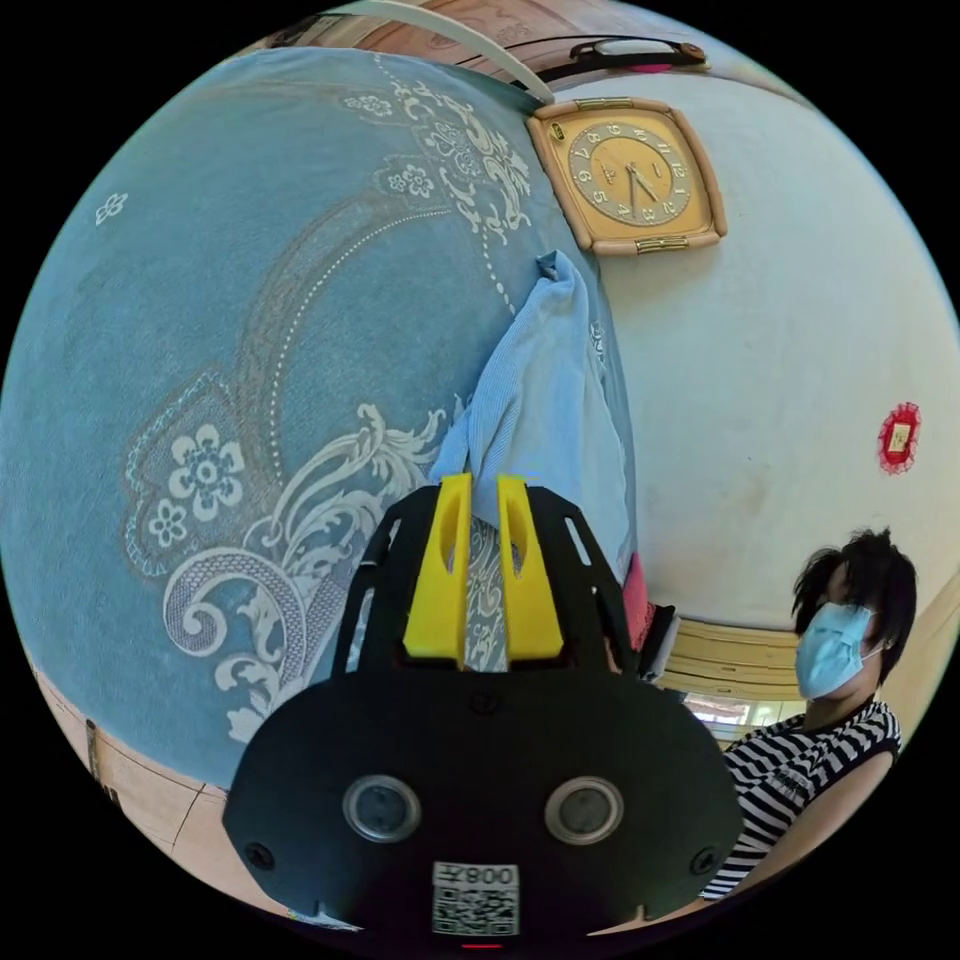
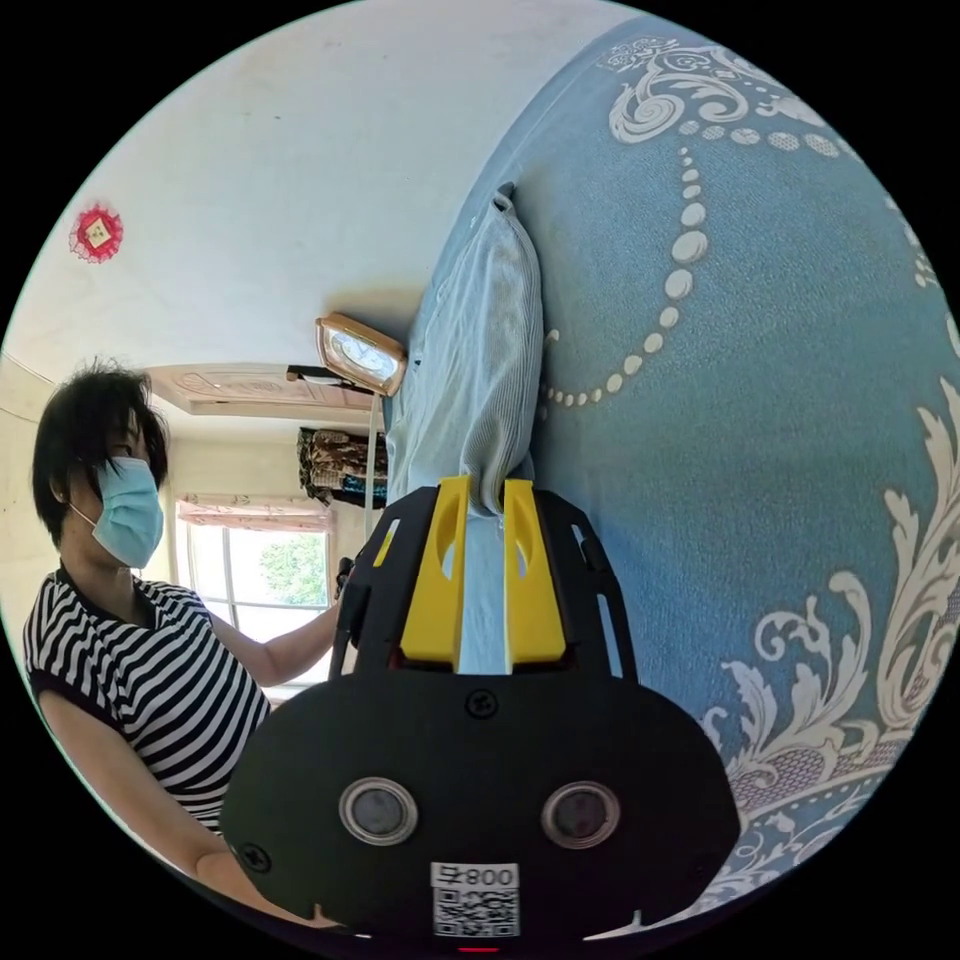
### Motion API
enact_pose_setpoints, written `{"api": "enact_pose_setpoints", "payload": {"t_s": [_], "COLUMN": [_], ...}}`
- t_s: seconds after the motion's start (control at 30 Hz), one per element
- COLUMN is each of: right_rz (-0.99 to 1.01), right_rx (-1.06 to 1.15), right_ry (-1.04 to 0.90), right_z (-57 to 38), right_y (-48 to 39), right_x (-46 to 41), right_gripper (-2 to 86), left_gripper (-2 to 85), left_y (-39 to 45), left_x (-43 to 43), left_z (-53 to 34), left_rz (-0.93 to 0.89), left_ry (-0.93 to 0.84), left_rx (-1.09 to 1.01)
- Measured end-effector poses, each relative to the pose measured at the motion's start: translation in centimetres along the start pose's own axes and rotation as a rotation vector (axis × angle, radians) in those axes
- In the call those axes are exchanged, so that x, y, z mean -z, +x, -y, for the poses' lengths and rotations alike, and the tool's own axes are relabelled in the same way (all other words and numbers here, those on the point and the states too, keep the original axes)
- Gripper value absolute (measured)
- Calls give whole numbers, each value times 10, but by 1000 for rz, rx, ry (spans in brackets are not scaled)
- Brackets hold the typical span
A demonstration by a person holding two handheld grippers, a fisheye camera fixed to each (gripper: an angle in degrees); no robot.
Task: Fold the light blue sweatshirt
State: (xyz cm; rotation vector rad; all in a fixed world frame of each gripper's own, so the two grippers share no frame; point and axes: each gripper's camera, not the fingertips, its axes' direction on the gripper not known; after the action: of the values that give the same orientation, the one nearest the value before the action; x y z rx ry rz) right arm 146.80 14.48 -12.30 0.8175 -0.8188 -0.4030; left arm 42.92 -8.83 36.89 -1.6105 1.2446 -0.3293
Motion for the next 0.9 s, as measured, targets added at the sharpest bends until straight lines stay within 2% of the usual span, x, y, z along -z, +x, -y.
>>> {"api": "enact_pose_setpoints", "payload": {"t_s": [0.3, 0.47, 0.63, 0.8, 0.9], "right_rz": [46, 55, 60, -19, -116], "right_rx": [-9, -22, -9, 109, 199], "right_ry": [18, 19, -9, -82, -190], "right_z": [-15, -23, -25, -10, -3], "right_y": [19, 26, 22, -9, -28], "right_x": [13, 16, 29, 62, 66], "right_gripper": [31, 24, 17, 12, 11], "left_gripper": [76, 29, 10, 5, 5], "left_y": [-8, -7, -1, 19, 32], "left_x": [0, -23, -21, -15, -21], "left_z": [-7, -2, 0, 8, 8], "left_rz": [82, 231, 291, 315, 330], "left_ry": [39, -29, -13, -27, -26], "left_rx": [-32, -79, -75, -143, -183]}}
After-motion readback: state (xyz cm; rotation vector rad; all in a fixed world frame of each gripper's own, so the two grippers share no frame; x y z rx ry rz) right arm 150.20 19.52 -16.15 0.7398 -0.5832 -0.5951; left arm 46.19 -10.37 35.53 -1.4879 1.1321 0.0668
